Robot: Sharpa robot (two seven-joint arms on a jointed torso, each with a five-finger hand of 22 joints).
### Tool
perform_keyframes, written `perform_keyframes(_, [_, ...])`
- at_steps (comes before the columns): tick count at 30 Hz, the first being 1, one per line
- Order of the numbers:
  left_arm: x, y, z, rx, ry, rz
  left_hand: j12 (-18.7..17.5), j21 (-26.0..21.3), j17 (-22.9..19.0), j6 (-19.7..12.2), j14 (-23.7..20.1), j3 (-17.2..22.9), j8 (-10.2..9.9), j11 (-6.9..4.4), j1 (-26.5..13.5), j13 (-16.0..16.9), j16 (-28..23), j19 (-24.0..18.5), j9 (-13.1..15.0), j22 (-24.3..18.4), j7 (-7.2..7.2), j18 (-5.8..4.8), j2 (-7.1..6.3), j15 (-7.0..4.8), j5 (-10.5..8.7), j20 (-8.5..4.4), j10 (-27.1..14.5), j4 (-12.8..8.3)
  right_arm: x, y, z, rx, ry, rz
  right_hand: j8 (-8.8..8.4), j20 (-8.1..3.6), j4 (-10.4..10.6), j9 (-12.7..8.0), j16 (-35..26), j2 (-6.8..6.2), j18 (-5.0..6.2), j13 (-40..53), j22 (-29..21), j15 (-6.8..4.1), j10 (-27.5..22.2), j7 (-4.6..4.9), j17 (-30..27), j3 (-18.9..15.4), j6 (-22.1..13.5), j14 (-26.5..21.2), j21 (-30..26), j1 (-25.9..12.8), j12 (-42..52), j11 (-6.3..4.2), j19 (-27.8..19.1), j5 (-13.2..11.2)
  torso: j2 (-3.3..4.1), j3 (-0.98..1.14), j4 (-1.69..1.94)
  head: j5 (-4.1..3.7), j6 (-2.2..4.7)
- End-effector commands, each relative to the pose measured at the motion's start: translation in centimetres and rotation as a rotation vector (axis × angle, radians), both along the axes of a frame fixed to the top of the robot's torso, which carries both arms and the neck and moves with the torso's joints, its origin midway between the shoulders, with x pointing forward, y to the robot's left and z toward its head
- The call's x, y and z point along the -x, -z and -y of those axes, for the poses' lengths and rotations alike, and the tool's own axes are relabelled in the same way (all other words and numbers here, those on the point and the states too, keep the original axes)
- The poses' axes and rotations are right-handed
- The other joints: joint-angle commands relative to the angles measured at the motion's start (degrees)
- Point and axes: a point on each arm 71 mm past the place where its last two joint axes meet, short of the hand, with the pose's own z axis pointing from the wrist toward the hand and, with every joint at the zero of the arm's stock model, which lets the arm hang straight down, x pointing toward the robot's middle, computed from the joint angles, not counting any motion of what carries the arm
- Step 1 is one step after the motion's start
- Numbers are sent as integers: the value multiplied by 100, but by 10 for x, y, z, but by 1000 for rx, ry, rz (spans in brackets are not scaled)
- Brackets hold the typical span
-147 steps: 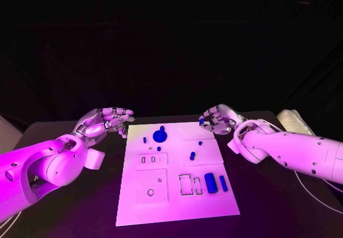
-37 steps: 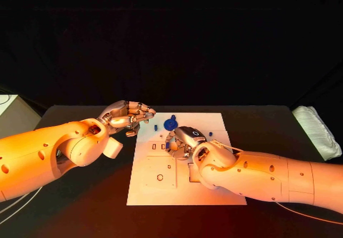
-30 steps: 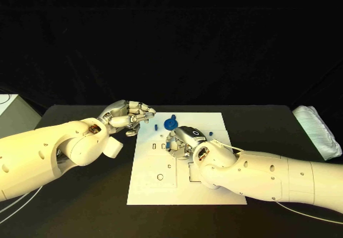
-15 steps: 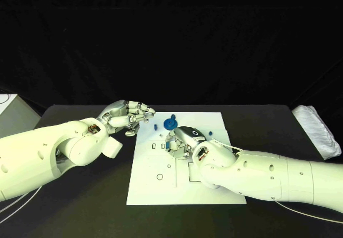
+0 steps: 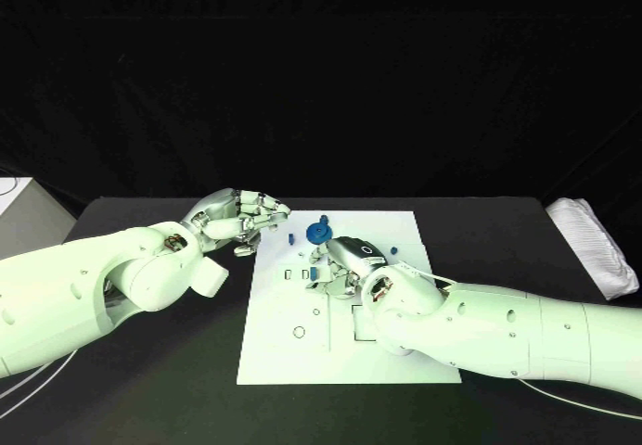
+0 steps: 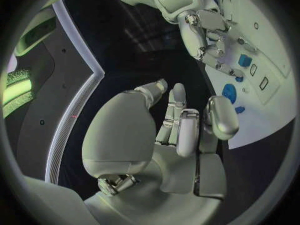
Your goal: Assemble the parts on the task board
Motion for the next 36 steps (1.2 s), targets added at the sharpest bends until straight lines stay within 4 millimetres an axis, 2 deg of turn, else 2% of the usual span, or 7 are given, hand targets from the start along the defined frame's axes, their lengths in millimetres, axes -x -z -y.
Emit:
perform_keyframes(1, [0,1,1,-17,18,2,-23,15,1017,-43,402,33,-16,-5,-27,-8,-15,18,-1,36,-1,25,-25,-9,-3,21,-32,9,4,-6,1,-53,-7,45,-26,32,130,-13,-10,19,-46,724,1134,34,-35,-7,1347,-168,-23,568,-26,137,-17,16,396,-17,-11,2,-3,-9,19])
perform_keyframes(8, [-5,5,-2,-89,-7,3,105,81,1060,-19,424,-63,18,1,-215,30,10,78,14,158,0,4,-68,1,-4,34,83,111,7,-20,6,-155,-57,62,-34,28,252,-33,-20,106,-44,740,1128,30,-17,-8,1326,-187,-10,563,-37,392,6,12,392,223,-48,8,-31,-6,67])
perform_keyframes(14, [-13,15,-5,-239,-45,-39,499,156,1111,288,449,-357,468,-122,-638,219,36,133,299,300,-172,-17,-40,-88,-3,-31,210,453,-3,-41,23,-272,-130,11,4,25,208,-33,-44,178,-28,715,1085,23,-61,-15,1280,-5,62,550,-97,643,-27,4,363,617,-120,16,-70,12,86])
perform_keyframes(17, [-15,20,-4,-324,-37,-68,666,154,1116,217,455,-448,827,-215,-760,302,32,132,628,297,-268,-17,41,-169,7,-114,195,659,-9,-49,36,-331,-122,-37,53,18,214,-22,-54,170,-26,713,1079,14,-68,-27,1262,61,127,545,-108,653,-30,-7,358,775,-148,18,-83,30,85])
perform_keyframes(22, [-16,30,1,-485,-3,-133,742,134,1093,111,448,-480,1077,-241,-778,334,10,122,896,271,-305,-15,33,-203,-1,-145,164,768,-22,-61,62,-431,-76,-109,78,14,229,-17,-56,170,-23,715,1071,10,-66,-33,1258,94,156,544,-119,635,-27,-12,353,827,-192,25,-103,58,63])
perform_keyframes(28, [-16,38,11,-684,31,-187,717,6,940,-101,384,-452,1110,-214,-701,318,-105,18,1021,41,-268,24,19,-188,-3,-133,61,794,-36,-78,95,-518,-3,-140,91,11,279,-17,-58,168,-22,715,1069,8,-66,-33,1255,107,154,543,-124,562,-25,-13,351,848,-225,45,-106,93,47])
perform_keyframes(36, [-23,39,26,-851,49,-200,767,-3,940,-148,387,-629,1155,-183,-1127,310,-116,35,1152,53,-243,21,91,-157,-2,-77,62,979,-48,-90,128,-537,73,-125,94,10,299,-18,-67,168,-17,698,1053,7,-84,-34,1236,119,147,539,-143,535,-44,-14,342,881,-244,79,-103,129,-30])
